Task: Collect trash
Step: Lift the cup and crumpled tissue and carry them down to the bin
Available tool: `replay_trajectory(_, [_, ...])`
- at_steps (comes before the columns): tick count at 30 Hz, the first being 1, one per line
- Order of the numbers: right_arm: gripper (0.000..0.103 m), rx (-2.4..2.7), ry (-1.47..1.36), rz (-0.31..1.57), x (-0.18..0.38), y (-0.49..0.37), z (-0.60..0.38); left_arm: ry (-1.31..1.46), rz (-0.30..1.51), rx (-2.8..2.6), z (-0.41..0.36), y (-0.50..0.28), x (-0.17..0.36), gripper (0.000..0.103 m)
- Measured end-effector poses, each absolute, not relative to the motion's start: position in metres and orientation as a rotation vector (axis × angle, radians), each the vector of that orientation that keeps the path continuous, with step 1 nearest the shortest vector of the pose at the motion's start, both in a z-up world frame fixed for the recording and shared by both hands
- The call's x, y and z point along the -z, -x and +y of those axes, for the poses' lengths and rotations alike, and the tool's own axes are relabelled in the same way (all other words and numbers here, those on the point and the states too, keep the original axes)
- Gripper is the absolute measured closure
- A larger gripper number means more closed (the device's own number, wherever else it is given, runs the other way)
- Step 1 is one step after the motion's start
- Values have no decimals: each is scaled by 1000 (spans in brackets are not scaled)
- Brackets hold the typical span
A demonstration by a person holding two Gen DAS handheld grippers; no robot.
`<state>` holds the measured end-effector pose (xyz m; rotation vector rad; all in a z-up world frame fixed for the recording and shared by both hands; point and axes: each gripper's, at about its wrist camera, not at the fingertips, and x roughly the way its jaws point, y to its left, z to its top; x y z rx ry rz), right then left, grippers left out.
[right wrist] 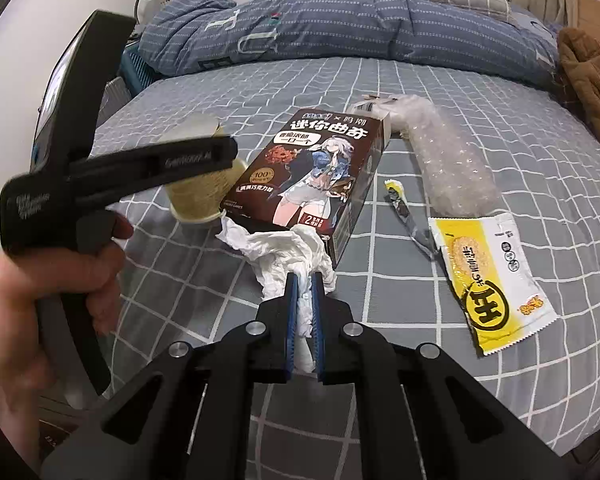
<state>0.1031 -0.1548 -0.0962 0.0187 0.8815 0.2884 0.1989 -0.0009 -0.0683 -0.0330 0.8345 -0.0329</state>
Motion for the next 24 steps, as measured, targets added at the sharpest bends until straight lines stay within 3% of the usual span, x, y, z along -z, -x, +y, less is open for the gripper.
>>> replay_trajectory(24, [96,-264,-22,818,76,-73,-161,40,823,48,7,-120,51,32])
